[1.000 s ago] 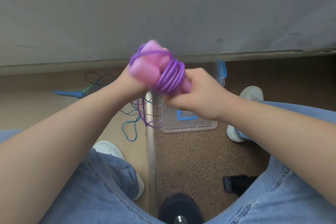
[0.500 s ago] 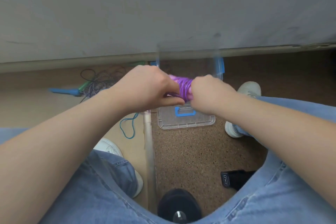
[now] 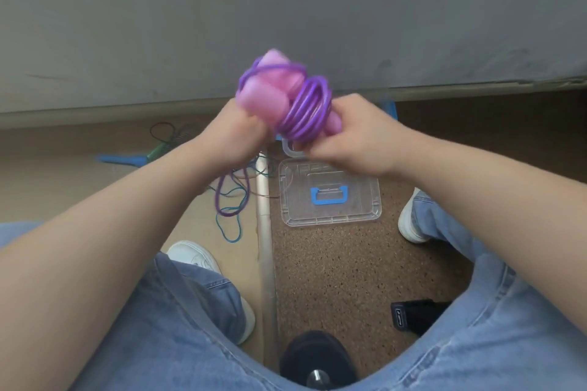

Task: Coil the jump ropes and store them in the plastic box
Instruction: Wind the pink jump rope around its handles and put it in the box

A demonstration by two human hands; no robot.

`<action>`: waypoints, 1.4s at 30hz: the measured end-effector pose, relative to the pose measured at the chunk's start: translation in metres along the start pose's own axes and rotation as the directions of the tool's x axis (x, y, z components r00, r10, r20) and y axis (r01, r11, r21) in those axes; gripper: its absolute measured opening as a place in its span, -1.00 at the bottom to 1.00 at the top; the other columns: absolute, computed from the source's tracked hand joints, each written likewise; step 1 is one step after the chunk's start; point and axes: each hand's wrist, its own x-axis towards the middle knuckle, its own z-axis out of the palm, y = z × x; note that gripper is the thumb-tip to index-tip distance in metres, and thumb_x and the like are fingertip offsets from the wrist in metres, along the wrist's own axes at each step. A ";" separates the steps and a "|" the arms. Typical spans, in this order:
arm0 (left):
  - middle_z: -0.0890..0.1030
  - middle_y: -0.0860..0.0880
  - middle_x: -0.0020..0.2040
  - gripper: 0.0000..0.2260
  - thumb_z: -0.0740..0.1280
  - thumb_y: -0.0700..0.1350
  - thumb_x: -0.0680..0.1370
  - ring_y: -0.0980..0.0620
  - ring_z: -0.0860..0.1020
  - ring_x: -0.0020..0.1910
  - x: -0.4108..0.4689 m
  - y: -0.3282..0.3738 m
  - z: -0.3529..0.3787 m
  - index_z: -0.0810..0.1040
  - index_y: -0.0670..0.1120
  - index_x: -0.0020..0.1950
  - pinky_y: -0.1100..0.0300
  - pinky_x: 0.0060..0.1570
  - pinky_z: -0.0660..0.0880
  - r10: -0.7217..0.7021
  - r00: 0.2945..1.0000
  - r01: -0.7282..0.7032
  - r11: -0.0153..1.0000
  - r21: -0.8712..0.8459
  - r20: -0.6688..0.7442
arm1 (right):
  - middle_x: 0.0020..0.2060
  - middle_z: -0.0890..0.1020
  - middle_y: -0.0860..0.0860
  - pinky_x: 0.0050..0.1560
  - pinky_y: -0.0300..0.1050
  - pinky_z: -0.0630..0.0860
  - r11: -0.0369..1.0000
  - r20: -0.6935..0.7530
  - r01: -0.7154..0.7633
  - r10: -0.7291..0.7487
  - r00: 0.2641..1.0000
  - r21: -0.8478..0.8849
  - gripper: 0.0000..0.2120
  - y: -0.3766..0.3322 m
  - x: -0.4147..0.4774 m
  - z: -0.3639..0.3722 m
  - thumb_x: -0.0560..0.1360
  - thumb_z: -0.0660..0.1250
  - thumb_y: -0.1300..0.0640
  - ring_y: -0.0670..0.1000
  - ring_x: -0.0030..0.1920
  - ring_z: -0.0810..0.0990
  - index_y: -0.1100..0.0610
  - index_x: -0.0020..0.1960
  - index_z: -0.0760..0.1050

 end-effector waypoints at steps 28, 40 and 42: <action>0.52 0.12 -0.18 -0.64 0.35 0.29 0.43 0.07 0.45 -0.24 -0.025 0.017 -0.003 0.52 0.00 -0.14 0.16 -0.27 0.40 0.532 0.846 -0.487 0.791 0.372 -0.024 | -0.44 0.46 -0.02 -0.53 -0.36 0.27 0.759 0.283 0.079 0.142 0.949 -0.646 -0.78 0.023 0.000 -0.005 0.44 0.41 0.16 -0.06 -0.47 0.38 0.08 -0.30 0.39; 0.59 -0.16 -0.34 -0.61 0.18 0.13 0.63 0.09 0.40 -0.43 -0.019 0.020 0.011 0.63 -0.09 -0.16 0.15 -0.33 0.39 -0.005 1.000 0.004 0.973 0.230 0.003 | -0.04 0.67 -0.05 -0.02 -0.04 0.57 0.634 0.169 0.073 0.093 0.981 -0.770 -0.38 0.035 0.005 -0.002 0.35 0.43 -0.35 0.06 0.03 0.65 0.02 0.25 0.49; 0.58 -0.10 -0.42 -0.66 0.21 0.12 0.61 0.08 0.40 -0.47 -0.020 0.020 0.013 0.59 -0.01 -0.24 0.21 -0.42 0.32 -0.015 0.999 0.024 0.964 0.265 -0.037 | 0.37 0.53 -0.01 0.29 -0.05 0.48 0.708 0.139 0.015 0.117 0.983 -0.706 0.17 0.031 0.004 -0.001 0.24 0.37 -0.53 0.06 0.37 0.50 0.07 0.62 0.07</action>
